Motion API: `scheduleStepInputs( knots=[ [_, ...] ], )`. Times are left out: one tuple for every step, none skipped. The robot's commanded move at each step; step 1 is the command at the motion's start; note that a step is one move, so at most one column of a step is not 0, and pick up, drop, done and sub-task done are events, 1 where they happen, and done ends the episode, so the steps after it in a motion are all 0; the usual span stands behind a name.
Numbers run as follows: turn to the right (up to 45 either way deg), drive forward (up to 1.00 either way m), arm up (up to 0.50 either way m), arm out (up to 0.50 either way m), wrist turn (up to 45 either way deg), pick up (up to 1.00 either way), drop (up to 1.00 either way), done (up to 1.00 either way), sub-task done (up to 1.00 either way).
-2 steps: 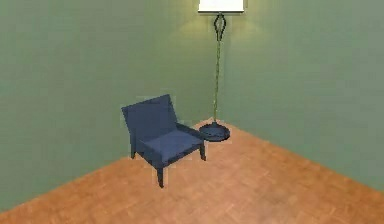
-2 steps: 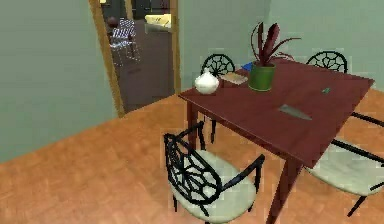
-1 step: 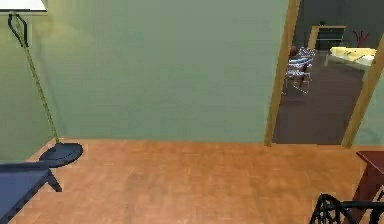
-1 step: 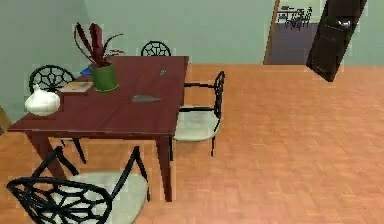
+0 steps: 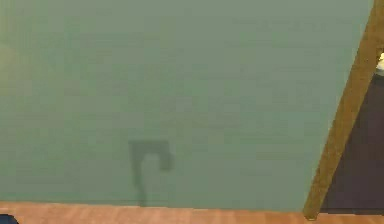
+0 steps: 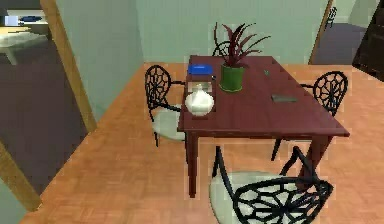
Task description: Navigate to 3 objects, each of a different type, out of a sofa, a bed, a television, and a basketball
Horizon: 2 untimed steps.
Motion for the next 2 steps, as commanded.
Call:
scheduleStepInputs(
  knots=[
    [45.0,0.00,0.00,0.00,0.0,0.00,0.00,0.00,0.00],
    [18.0,0.00,0.00,0.00,0.0,0.00,0.00,0.00,0.00]
  ],
)
